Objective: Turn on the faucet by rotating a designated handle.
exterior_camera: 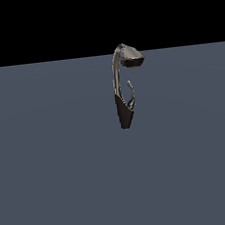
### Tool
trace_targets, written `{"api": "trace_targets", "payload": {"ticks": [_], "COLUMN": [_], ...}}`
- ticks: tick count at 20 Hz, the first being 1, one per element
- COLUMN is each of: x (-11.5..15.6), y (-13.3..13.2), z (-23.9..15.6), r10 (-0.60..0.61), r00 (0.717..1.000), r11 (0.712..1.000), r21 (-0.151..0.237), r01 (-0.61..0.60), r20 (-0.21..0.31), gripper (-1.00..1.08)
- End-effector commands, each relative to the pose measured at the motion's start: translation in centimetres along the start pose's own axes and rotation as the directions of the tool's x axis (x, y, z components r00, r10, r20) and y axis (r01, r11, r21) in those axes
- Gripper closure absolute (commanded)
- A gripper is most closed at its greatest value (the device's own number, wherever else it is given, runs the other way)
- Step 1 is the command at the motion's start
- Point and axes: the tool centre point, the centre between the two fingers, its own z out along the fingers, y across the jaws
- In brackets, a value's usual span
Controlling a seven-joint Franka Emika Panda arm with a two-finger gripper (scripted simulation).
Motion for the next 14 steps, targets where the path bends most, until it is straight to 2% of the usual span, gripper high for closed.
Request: {"api": "trace_targets", "payload": {"ticks": [1,8,14], "x": [2.0,7.4,12.1], "y": [-0.3,-0.7,-0.4], "z": [1.0,4.3,7.7], "r10": [0.065,0.243,0.388], "r00": [0.998,0.964,0.904], "r11": [0.998,0.966,0.91], "r21": [0.021,0.065,0.085], "r01": [-0.066,-0.25,-0.407], "r20": [0.026,0.107,0.18], "gripper": [1.08,1.08,1.08]}}
